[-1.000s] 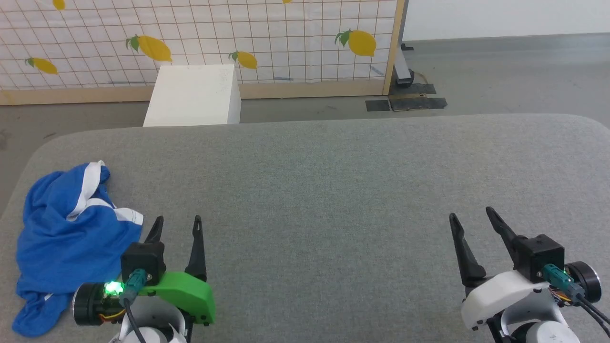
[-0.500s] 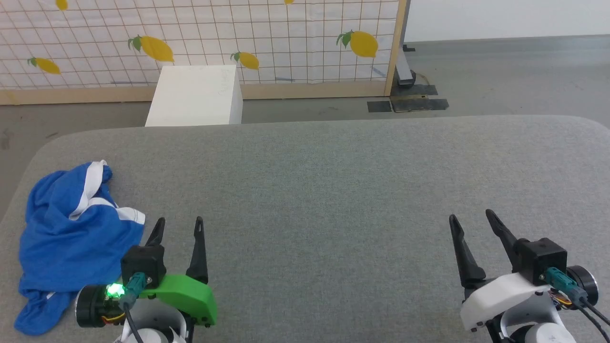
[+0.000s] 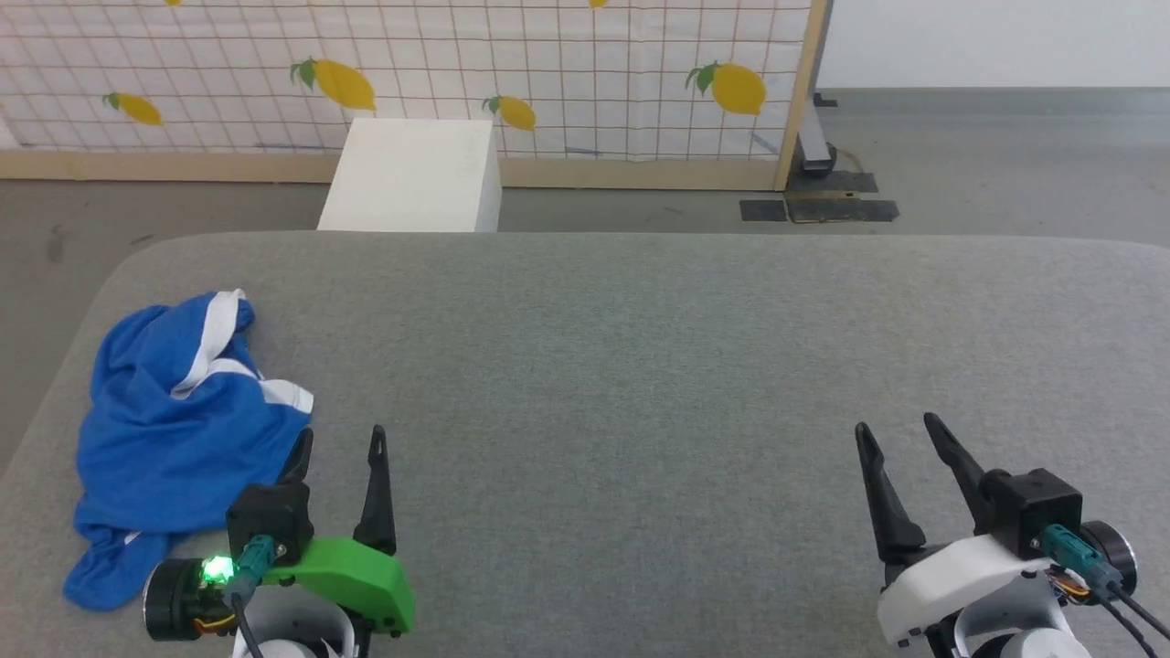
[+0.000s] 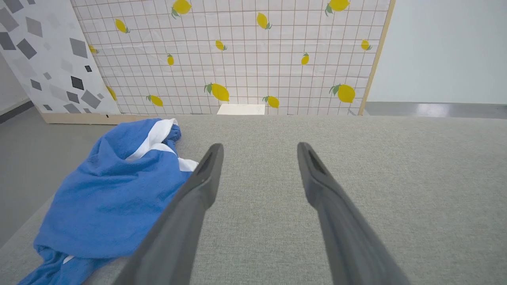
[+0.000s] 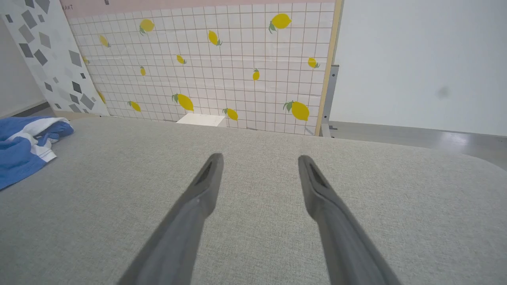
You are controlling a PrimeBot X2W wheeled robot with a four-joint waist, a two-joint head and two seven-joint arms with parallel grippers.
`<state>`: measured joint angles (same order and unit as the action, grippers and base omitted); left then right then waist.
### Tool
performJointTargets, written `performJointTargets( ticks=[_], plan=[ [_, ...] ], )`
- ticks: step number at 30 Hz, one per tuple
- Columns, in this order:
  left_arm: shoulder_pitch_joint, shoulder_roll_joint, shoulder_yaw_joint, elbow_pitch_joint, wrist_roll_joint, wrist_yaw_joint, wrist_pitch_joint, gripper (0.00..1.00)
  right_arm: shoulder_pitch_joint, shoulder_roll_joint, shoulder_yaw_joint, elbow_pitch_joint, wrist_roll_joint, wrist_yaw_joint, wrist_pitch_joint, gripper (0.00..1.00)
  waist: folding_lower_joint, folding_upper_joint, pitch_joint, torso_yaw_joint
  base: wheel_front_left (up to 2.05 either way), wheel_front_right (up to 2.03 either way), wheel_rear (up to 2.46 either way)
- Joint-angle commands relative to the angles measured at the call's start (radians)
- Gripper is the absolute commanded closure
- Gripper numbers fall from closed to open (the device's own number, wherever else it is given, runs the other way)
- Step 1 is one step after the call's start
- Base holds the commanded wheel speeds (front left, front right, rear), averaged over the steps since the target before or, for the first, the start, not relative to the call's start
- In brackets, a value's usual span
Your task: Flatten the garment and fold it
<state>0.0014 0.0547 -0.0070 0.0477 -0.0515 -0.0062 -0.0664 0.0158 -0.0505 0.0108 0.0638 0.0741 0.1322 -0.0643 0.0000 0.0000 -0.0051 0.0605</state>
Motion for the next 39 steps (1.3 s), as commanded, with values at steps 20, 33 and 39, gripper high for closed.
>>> performJointTargets(
  ticks=[20,33,39],
  plan=[
    [0.038,-0.002,0.014,0.027,-0.028,0.013,-0.050,0.00,0.019,0.000,0.019,0.051,0.046,-0.001,-0.052,0.00,0.0000,0.0000,-0.009,0.172,0.00,0.00,0.00],
    [0.060,-0.002,0.030,0.046,-0.044,0.019,-0.087,0.00,0.025,0.000,0.043,0.092,0.083,-0.001,-0.089,0.00,0.0000,0.0000,-0.019,0.304,0.00,0.00,0.00],
    [0.067,-0.003,0.033,0.052,-0.048,0.021,-0.100,0.00,0.027,0.000,0.048,0.106,0.091,-0.001,-0.101,0.00,0.0000,0.0000,-0.021,0.334,0.00,0.00,0.00]
  ],
)
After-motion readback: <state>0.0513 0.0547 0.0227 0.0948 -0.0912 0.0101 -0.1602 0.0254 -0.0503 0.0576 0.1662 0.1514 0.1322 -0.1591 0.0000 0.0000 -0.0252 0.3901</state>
